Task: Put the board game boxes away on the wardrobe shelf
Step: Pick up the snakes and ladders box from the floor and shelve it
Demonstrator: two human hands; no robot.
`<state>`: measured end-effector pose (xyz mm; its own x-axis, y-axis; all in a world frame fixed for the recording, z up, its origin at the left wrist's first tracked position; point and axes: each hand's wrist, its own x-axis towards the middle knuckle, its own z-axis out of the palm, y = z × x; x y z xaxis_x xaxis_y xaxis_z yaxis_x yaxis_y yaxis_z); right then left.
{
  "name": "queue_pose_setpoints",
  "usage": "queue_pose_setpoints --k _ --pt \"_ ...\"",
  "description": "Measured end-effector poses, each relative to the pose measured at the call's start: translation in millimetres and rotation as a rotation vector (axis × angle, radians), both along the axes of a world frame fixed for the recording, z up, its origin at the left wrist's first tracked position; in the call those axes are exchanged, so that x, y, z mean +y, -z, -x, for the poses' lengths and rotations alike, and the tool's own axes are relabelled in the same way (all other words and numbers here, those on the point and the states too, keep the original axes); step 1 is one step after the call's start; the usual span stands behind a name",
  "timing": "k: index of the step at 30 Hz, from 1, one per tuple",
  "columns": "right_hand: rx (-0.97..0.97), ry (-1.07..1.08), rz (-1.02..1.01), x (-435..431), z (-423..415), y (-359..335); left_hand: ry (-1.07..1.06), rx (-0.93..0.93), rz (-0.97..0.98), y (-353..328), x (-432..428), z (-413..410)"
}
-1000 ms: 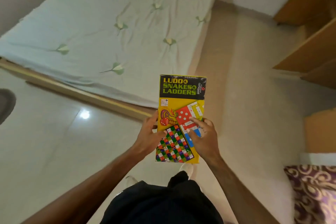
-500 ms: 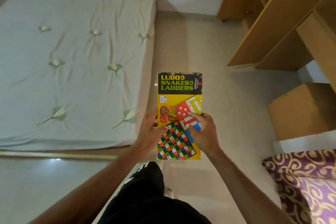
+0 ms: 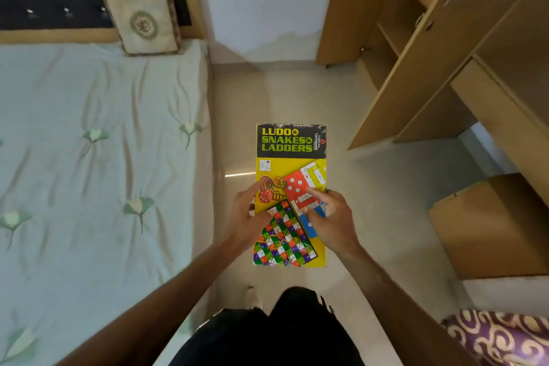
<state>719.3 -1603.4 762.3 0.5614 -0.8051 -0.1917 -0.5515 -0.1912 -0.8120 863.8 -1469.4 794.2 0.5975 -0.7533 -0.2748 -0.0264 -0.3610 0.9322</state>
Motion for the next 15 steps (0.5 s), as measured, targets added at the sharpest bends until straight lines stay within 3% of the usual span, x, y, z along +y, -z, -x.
queue_pose_setpoints --k 9,15 --pt "-0.030 0.084 0.007 -190.0 -117.4 2.1 -0.012 -0.018 -0.019 22.4 -201.8 -122.9" --pt "-0.014 0.028 0.026 -327.9 -188.9 -4.9 0.008 -0.102 -0.049 9.9 -335.4 -192.3"
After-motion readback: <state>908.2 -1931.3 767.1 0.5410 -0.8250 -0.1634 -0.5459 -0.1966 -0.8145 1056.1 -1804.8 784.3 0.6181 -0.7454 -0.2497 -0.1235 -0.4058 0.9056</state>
